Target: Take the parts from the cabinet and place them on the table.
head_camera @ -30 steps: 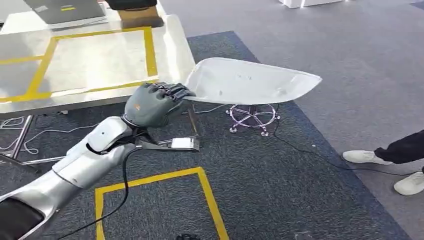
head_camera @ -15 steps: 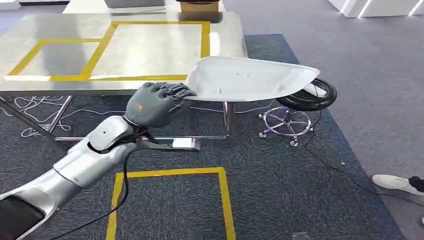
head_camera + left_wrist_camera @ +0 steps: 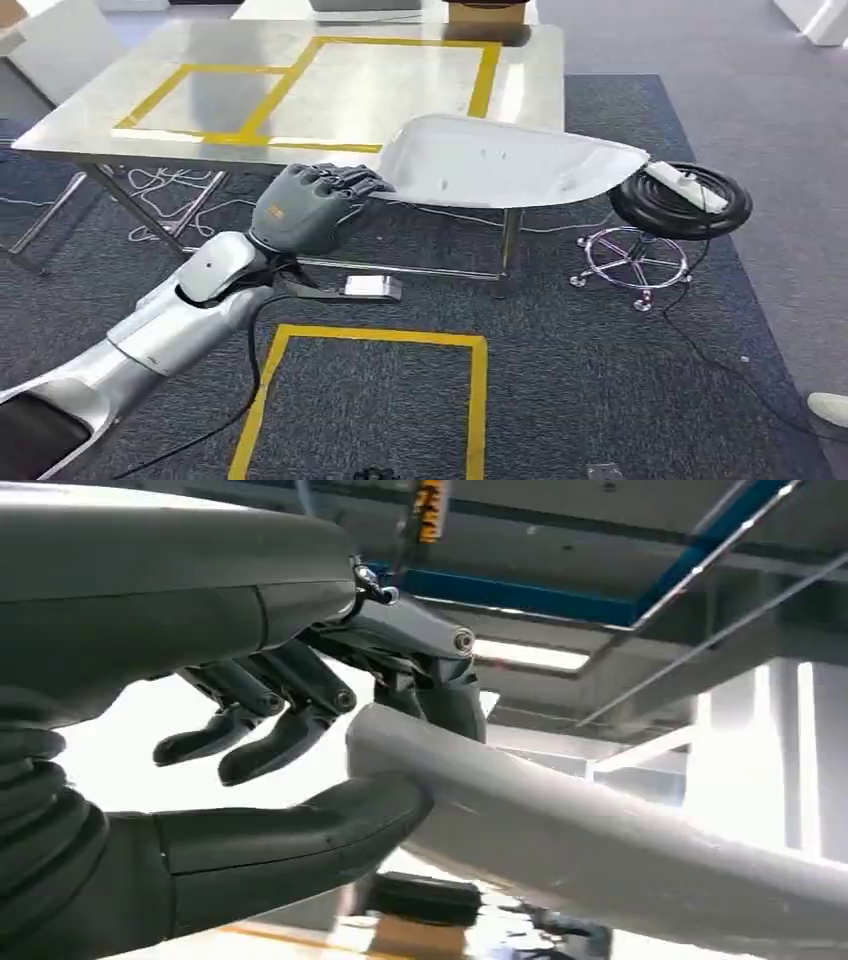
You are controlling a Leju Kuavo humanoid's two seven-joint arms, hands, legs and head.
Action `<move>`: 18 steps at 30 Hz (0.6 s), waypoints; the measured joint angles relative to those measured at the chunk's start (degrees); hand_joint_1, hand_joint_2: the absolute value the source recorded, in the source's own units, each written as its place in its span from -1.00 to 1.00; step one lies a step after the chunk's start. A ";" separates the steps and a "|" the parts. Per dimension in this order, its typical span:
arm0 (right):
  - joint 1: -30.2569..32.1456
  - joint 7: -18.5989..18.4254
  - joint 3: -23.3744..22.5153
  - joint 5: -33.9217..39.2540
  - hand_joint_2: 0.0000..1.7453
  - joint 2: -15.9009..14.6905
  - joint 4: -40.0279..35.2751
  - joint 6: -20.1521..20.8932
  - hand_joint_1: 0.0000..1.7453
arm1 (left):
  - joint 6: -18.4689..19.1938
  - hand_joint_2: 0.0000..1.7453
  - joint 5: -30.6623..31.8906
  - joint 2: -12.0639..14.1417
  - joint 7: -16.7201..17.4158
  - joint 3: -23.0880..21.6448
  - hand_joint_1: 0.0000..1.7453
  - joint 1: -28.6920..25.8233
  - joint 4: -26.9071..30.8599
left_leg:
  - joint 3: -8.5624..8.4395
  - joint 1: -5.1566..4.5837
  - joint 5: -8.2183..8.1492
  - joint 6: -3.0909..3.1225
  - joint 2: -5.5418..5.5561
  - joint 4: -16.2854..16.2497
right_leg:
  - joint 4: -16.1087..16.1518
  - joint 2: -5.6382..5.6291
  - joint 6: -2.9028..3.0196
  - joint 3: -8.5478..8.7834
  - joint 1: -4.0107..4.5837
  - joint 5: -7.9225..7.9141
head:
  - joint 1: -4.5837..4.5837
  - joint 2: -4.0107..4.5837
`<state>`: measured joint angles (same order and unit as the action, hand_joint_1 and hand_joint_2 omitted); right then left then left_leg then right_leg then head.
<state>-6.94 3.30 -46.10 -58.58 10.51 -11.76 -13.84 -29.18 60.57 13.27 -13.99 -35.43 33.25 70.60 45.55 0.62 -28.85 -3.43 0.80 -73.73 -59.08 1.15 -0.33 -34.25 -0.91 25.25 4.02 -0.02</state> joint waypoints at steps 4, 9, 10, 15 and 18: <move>-0.24 0.04 0.00 0.20 1.00 0.00 0.00 0.02 -1.00 | 0.33 1.00 -1.07 0.00 0.00 0.04 1.00 0.13 0.00 | -9.14 -0.27 7.07 0.74 -3.17 15.40 | -0.02 2.37 -0.57 0.48 0.34 0.40 | 0.02 0.00; -0.35 0.87 -0.02 1.42 1.00 0.00 0.00 0.26 -1.00 | 1.27 1.00 -3.11 -0.09 -0.26 0.22 1.00 -0.09 -0.02 | -9.76 -0.66 6.67 2.51 -2.28 17.39 | 0.47 4.04 -2.03 1.02 0.76 0.76 | -0.07 0.00; -0.35 1.03 -0.02 1.46 1.00 0.00 0.00 0.24 -1.00 | 1.40 1.00 -3.47 -0.18 -0.44 0.24 1.00 -0.07 -0.02 | -9.89 -0.35 6.77 2.78 -2.05 17.53 | -0.51 2.50 -2.34 0.51 0.55 1.59 | -0.20 0.00; 0.15 1.18 -0.04 1.51 1.00 0.00 0.00 0.24 -1.00 | 2.58 1.00 -4.94 -0.77 -0.85 0.24 1.00 -0.46 -0.09 | -9.89 -0.29 6.60 3.31 -0.78 17.49 | -18.20 -1.01 -2.72 -8.50 0.58 8.62 | -0.57 0.00; 0.06 1.20 -0.02 1.46 1.00 0.00 0.00 0.24 -1.00 | 2.99 1.00 -5.01 -0.85 -1.03 0.24 1.00 -0.45 -0.15 | -10.10 -0.02 6.47 3.04 -0.07 17.33 | -6.79 -1.01 -2.72 -3.71 0.32 1.42 | -0.57 0.00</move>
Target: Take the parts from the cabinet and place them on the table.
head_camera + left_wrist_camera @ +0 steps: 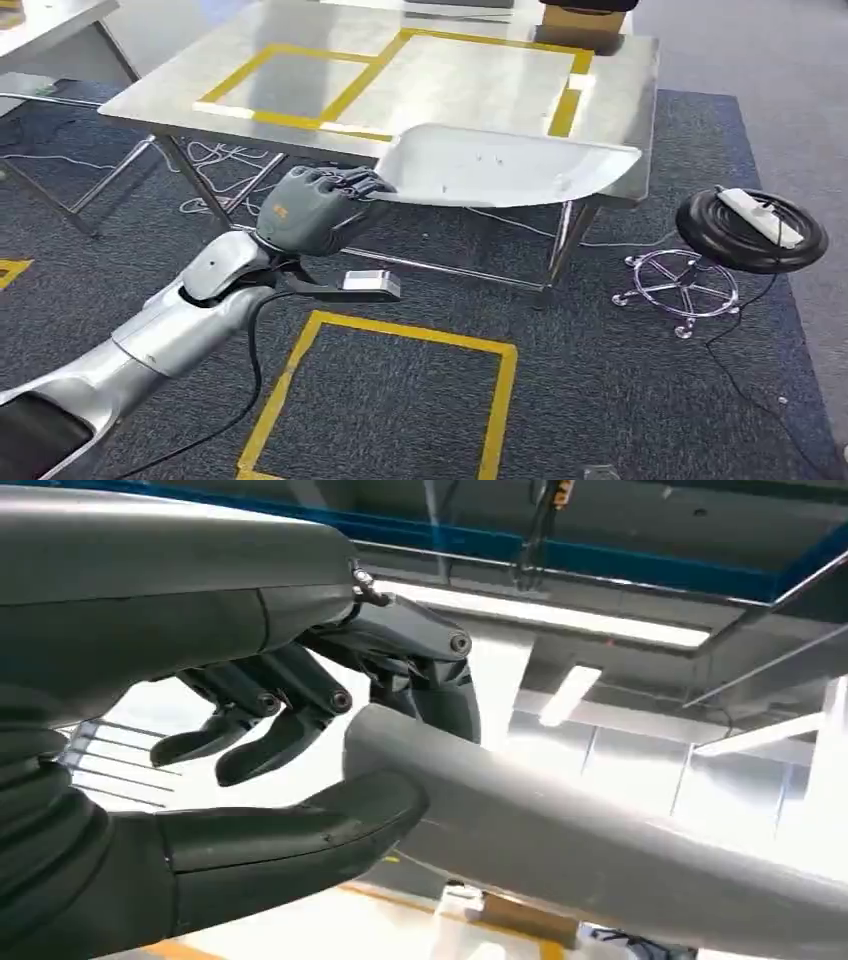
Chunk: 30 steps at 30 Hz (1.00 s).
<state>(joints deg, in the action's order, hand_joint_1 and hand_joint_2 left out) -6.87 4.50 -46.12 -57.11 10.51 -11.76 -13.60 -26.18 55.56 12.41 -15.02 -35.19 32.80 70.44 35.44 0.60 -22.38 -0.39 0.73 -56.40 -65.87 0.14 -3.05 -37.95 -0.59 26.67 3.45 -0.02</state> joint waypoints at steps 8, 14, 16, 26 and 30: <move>-0.08 0.15 -0.02 0.00 1.00 0.11 0.00 0.06 -1.00 | 1.52 1.00 -1.16 0.04 -0.37 0.00 1.00 0.19 -0.02 | 0.32 -0.38 0.34 0.35 0.30 -0.06 | 6.67 -1.07 0.88 2.82 -0.06 -1.99 | -0.17 0.00; -0.11 0.26 -0.02 0.04 1.00 0.13 0.00 0.15 -1.00 | 3.04 1.00 -2.21 0.02 -1.20 -0.02 1.00 0.21 -0.02 | 0.26 -0.14 0.73 -1.81 0.29 0.63 | 6.60 -0.98 1.54 2.57 0.16 -1.99 | -0.19 0.00; -0.11 0.31 -0.02 0.02 1.00 0.13 0.00 0.15 -1.00 | 3.13 1.00 -2.21 0.04 -1.66 -0.07 1.00 0.21 -0.02 | 0.28 -0.14 0.74 -1.87 0.29 0.63 | 6.59 -0.97 1.58 2.58 0.17 -2.02 | -0.20 0.00; -0.14 0.37 -0.02 0.00 1.00 0.13 0.02 0.20 -1.00 | 5.09 1.00 -2.73 0.48 -2.56 -1.09 1.00 0.56 -0.04 | 0.42 -0.32 0.73 -1.90 0.31 0.48 | 6.72 -0.89 1.43 2.65 -0.06 -2.21 | -0.20 0.00; -0.13 0.37 -0.02 0.02 1.00 0.13 0.00 0.20 -1.00 | 5.09 1.00 -2.56 0.50 -1.84 -1.20 1.00 0.85 -0.04 | 0.46 -0.37 0.75 -1.81 0.31 0.42 | 6.73 -0.89 1.40 2.64 -0.07 -2.23 | -0.22 0.00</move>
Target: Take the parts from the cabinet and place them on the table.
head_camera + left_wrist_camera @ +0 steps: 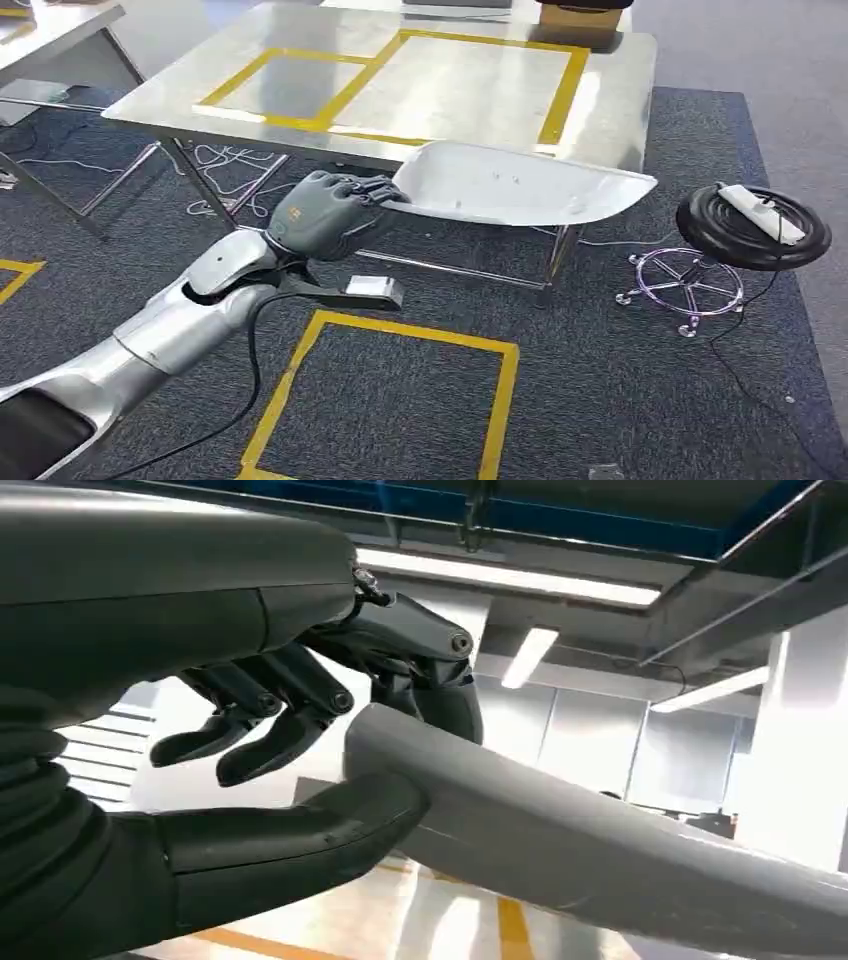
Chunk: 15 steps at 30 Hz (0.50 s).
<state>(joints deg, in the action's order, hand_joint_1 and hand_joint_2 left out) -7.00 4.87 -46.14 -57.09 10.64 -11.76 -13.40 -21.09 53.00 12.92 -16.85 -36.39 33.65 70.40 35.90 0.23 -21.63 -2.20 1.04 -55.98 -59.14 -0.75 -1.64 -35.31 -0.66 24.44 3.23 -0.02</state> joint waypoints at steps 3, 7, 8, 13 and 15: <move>0.00 0.00 0.00 0.02 1.00 0.00 0.00 0.00 -1.00 | 0.00 1.00 0.24 0.02 0.28 -0.13 1.00 0.13 -0.02 | 0.01 0.00 0.02 0.03 0.00 0.00 | 0.00 0.00 0.00 -0.01 0.00 0.00 | 0.02 0.00; 0.00 0.02 0.00 0.04 1.00 0.00 0.00 0.00 -1.00 | 0.00 1.00 0.35 0.09 0.33 -0.17 1.00 0.17 -0.02 | 0.02 -0.01 0.02 0.03 0.00 -0.01 | 0.00 0.00 0.01 -0.01 0.00 -0.01 | 0.02 0.00; 0.00 0.00 0.00 0.04 1.00 0.00 0.00 0.00 -1.00 | 0.00 1.00 0.37 0.11 0.41 -0.17 1.00 0.23 -0.02 | 0.02 -0.01 0.02 0.03 0.00 -0.01 | 0.00 0.00 0.01 -0.02 0.00 -0.01 | 0.02 0.00; 0.02 0.00 0.00 0.07 1.00 0.00 0.00 0.00 -1.00 | -0.07 1.00 1.03 0.13 1.25 -0.17 1.00 0.36 -0.09 | 0.02 -0.01 0.02 0.04 0.00 -0.01 | 0.00 0.00 0.02 -0.02 0.00 -0.01 | 0.02 0.00; 0.03 0.00 0.00 0.07 1.00 0.00 0.00 0.00 -1.00 | -0.09 1.00 1.27 0.13 1.46 -0.20 1.00 0.36 -0.09 | 0.02 -0.01 0.03 0.04 0.00 -0.01 | 0.00 0.00 0.02 -0.01 0.00 -0.02 | 0.02 0.00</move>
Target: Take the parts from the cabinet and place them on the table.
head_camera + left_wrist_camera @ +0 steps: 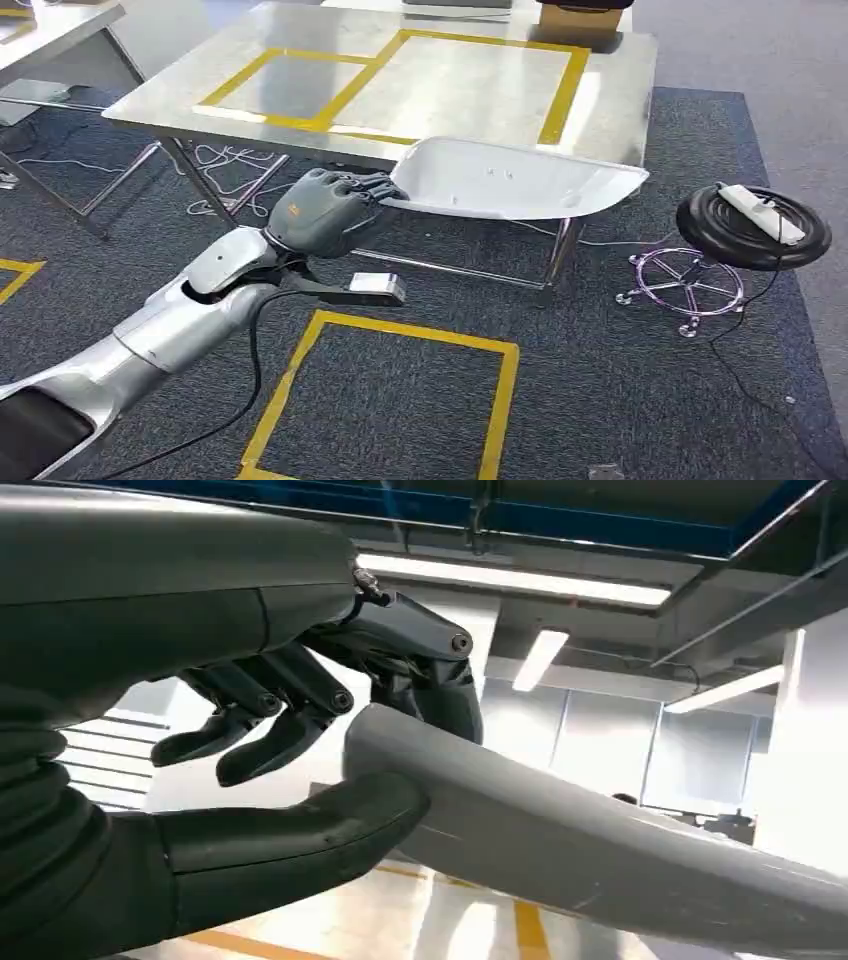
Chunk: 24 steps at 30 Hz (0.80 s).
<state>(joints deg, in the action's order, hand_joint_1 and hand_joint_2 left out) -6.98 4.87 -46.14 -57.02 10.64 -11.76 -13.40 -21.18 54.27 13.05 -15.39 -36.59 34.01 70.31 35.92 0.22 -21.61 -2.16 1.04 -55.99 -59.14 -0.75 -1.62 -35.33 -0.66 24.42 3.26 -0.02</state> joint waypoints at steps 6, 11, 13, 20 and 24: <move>0.02 0.00 0.00 0.00 1.00 0.00 0.00 0.00 -1.00 | -0.13 1.00 0.41 0.15 0.55 0.00 1.00 -0.05 0.00 | 0.00 0.00 0.00 0.00 0.00 0.00 | 0.00 0.00 0.00 0.00 0.00 0.00 | 0.00 0.00; 0.03 0.00 0.00 0.00 1.00 0.00 0.00 0.00 -1.00 | -0.17 1.00 0.68 0.31 0.57 0.00 1.00 -0.05 0.00 | 0.01 0.00 0.00 0.00 0.00 0.00 | 0.00 0.00 0.00 0.00 0.00 0.00 | 0.00 0.00; 0.03 0.00 0.00 0.00 1.00 0.00 0.00 0.00 -1.00 | -0.22 1.00 0.68 0.31 0.61 0.00 1.00 -0.06 0.00 | 0.01 0.00 0.00 0.00 0.00 0.00 | 0.00 0.00 0.00 0.00 0.00 0.00 | 0.00 0.00; 0.02 0.00 0.00 -0.02 1.00 0.02 0.00 0.00 -1.00 | -0.57 1.00 0.85 0.48 0.79 0.02 1.00 -0.06 0.00 | 0.30 -0.41 -0.58 1.30 0.00 -0.50 | 0.62 0.01 -0.92 0.26 -0.41 -0.11 | 0.04 0.00; 0.03 0.02 0.00 -0.04 1.00 0.02 0.00 -0.04 -1.00 | -0.98 1.00 0.92 0.52 0.90 0.07 1.00 0.09 0.00 | -1.07 0.36 -0.01 1.99 -0.26 1.16 | -6.93 0.21 -1.53 -3.08 -0.19 4.50 | -0.20 0.00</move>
<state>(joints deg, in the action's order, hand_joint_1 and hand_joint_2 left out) -6.94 4.90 -46.14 -57.07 10.67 -11.76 -13.44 -22.16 55.19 13.57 -14.49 -36.52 34.10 70.31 34.85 0.59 -21.62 -0.17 0.78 -54.83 -66.07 -0.53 -3.16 -38.41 -0.84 28.92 3.06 -0.02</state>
